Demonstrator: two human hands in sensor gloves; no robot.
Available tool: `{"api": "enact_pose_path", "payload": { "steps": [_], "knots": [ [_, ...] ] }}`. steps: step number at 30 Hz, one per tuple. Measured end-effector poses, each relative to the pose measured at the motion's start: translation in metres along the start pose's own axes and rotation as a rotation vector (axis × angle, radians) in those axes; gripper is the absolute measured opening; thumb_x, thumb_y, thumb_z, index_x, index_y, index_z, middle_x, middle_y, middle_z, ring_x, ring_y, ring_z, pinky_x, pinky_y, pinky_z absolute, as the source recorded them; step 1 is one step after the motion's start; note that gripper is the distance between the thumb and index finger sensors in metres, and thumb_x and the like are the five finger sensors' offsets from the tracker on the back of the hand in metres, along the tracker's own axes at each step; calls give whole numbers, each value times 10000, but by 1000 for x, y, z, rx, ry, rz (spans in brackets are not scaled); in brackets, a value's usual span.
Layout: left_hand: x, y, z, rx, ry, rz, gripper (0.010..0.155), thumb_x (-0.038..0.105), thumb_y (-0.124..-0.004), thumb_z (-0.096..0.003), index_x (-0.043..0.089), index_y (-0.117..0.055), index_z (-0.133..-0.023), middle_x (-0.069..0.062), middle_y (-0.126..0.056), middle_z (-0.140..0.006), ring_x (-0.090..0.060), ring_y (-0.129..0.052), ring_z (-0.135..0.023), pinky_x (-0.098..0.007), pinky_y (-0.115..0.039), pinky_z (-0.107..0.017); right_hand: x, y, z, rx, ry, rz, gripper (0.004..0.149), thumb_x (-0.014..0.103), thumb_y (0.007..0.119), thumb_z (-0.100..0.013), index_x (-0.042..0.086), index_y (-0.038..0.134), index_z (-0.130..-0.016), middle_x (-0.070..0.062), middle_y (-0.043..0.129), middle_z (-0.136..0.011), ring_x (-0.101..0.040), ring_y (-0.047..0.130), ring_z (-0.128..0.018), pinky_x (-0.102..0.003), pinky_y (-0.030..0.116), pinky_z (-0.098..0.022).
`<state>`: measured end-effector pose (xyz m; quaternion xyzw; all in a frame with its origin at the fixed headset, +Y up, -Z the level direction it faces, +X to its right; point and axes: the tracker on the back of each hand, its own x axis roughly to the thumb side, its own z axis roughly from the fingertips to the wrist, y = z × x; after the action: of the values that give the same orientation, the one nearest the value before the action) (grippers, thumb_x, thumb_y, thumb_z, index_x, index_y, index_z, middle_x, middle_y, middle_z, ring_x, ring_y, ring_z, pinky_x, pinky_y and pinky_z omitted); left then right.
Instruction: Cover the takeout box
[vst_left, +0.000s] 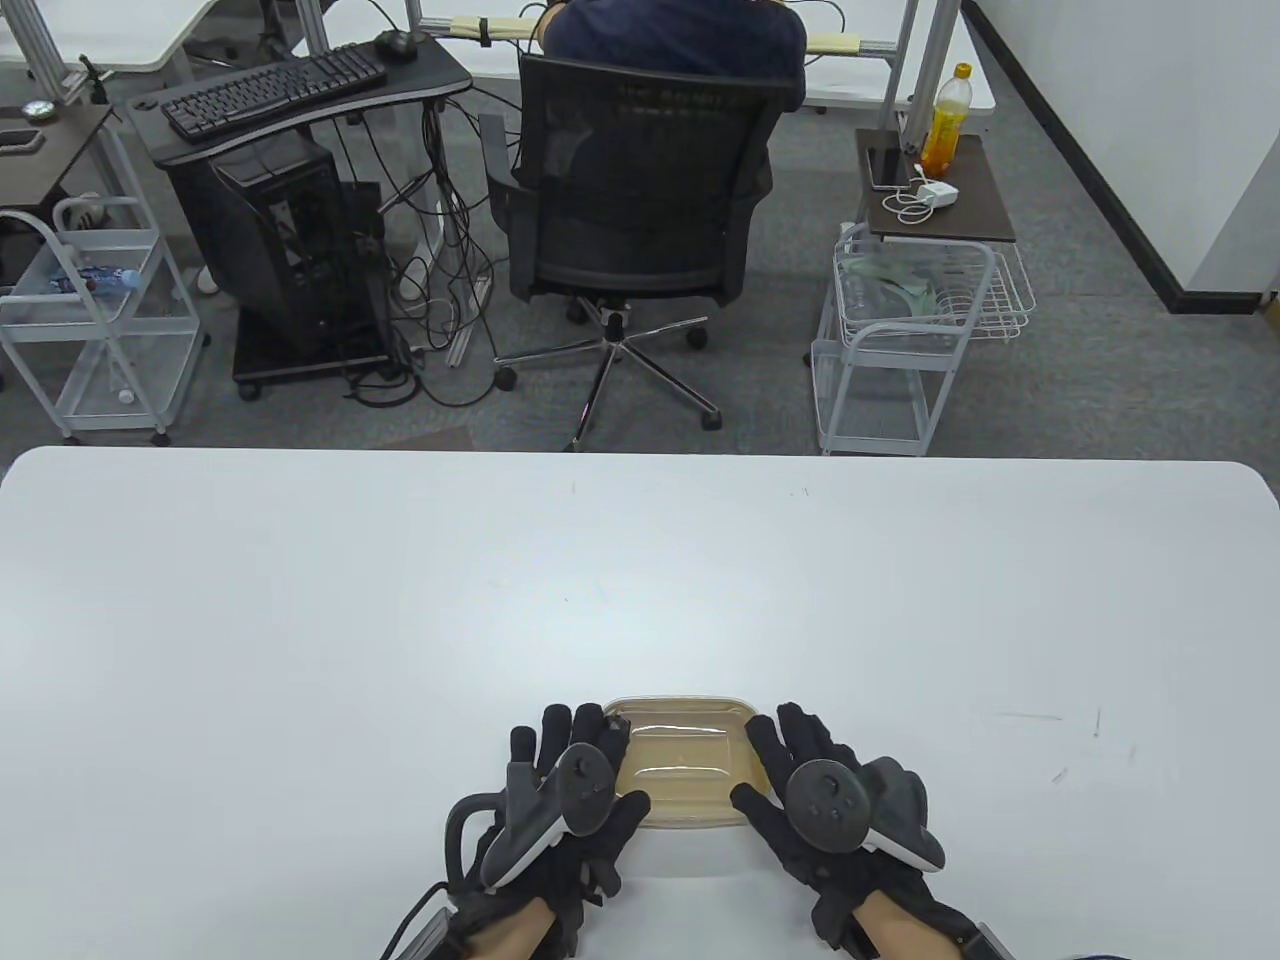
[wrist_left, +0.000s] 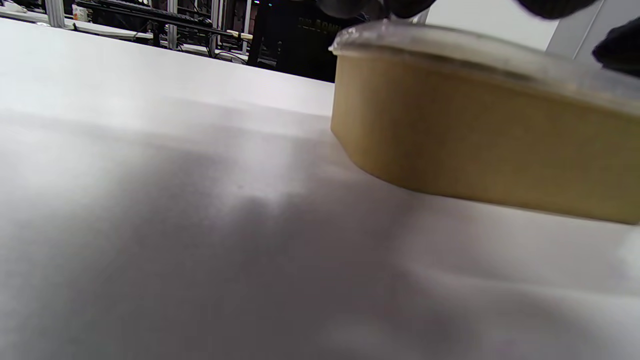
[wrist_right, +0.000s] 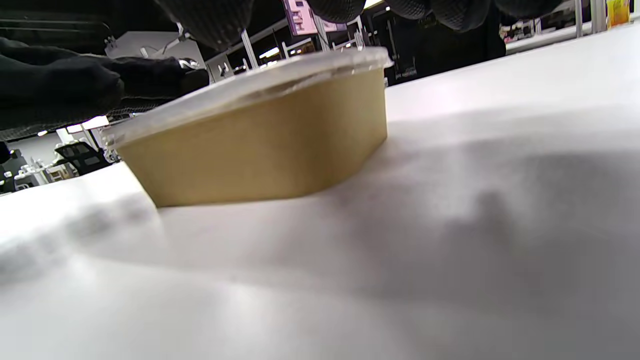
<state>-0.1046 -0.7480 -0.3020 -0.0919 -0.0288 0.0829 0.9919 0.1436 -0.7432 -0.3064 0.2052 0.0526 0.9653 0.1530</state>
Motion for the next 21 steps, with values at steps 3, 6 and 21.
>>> {"api": "enact_pose_path", "payload": {
  "steps": [3,6,21],
  "knots": [
    [-1,-3,-1,-21,3,1,722,766,-589,-345,592,-406,-1022,273,-328,-1230,-62,-289,-1205,-309,-175,-845,0,6,-3,28,-12,-54,714,452,618,-635,-31,468,-1140,-442,361,-1133,-640,533,-962,-726,570,-621],
    [-1,-4,-1,-19,4,-8,707,759,-591,-350,586,-436,-1018,275,-336,-1227,-61,-294,-1204,-307,-177,-844,2,10,-5,29,-28,-68,707,439,620,-634,-41,475,-1134,-438,350,-1132,-631,530,-964,-708,567,-631],
    [-5,-5,-1,-4,5,-16,711,753,-597,-354,559,-461,-1025,239,-358,-1230,-67,-311,-1198,-305,-190,-842,6,17,-7,13,-49,-37,677,426,599,-635,-28,503,-1128,-414,342,-1139,-618,513,-973,-701,544,-642]
  ]
}}
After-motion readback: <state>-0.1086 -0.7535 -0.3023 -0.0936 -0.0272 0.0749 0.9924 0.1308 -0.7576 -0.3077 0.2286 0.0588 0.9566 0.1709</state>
